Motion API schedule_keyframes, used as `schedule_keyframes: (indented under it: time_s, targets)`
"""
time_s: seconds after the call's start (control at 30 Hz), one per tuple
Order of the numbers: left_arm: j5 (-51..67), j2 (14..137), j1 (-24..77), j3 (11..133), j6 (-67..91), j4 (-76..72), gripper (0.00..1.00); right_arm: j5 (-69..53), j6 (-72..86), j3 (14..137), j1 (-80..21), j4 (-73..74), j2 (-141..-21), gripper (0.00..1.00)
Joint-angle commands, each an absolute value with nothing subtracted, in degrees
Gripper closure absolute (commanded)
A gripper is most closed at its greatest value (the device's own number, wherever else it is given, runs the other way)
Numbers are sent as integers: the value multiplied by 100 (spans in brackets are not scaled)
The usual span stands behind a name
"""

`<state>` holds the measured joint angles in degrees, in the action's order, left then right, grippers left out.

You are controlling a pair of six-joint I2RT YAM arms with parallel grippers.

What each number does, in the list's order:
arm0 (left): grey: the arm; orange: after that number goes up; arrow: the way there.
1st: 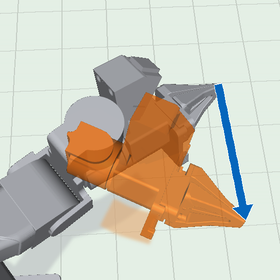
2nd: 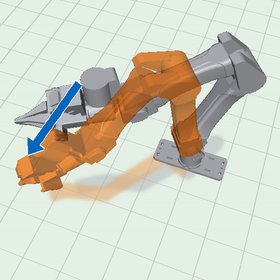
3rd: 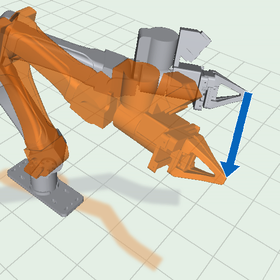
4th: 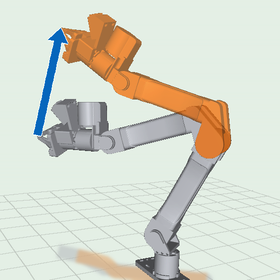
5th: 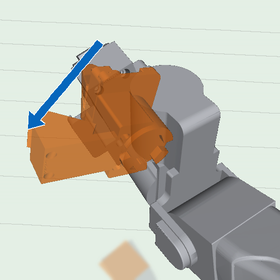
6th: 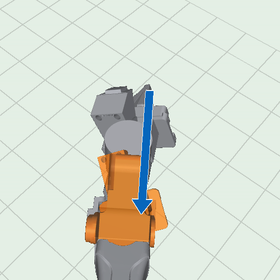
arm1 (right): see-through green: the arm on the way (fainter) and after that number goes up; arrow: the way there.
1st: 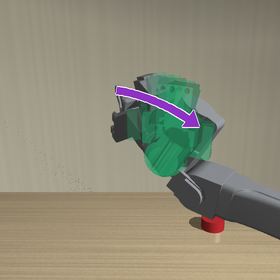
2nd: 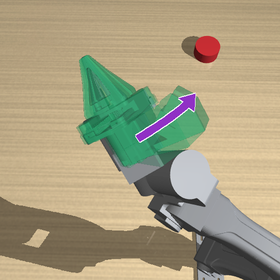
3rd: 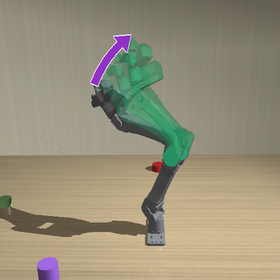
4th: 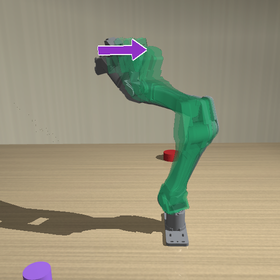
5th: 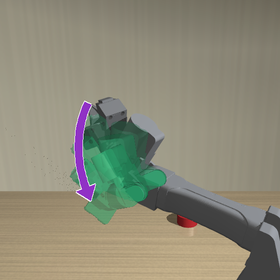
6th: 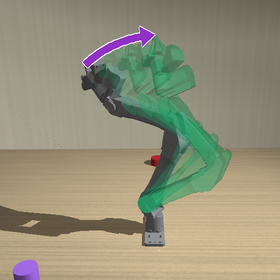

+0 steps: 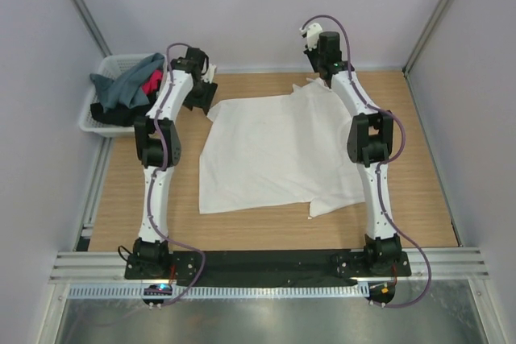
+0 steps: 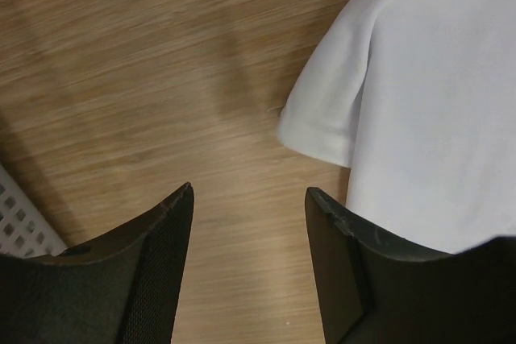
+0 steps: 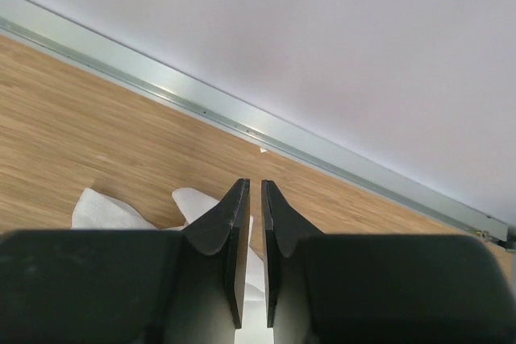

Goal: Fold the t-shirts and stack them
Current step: Flatten the tshirt out

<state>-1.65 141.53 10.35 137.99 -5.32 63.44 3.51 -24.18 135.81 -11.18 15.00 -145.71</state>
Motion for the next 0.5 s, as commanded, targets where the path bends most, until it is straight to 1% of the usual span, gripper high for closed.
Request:
schedule_keyframes:
  time_s: [0.0, 0.07, 0.27, 0.37, 0.4, 0.43, 0.47]
  targets:
    - [183, 14492, 1029, 14115, -580, 6302, 42, 361, -2338, 13395, -1099, 1406, -14028, 83]
    - [246, 14650, 1002, 14342, -606, 6284, 44, 343, -2347, 13360, -1099, 1424, -13966, 83]
    - [536, 15152, 967, 14940, -598, 6197, 44, 351, -2417, 13254, -1099, 1450, -13869, 83]
    - [545, 15319, 958, 15047, -598, 6153, 46, 369, -2426, 13166, -1099, 1468, -13826, 82]
    - [562, 15345, 949, 15082, -598, 6161, 47, 404, -2426, 13114, -1116, 1468, -13816, 77]
    - [580, 15363, 949, 15082, -606, 6152, 49, 483, -2417, 13096, -1108, 1442, -13816, 75]
    - [650, 15407, 941, 15082, -598, 6170, 51, 509, -2417, 13078, -1116, 1424, -13808, 63]
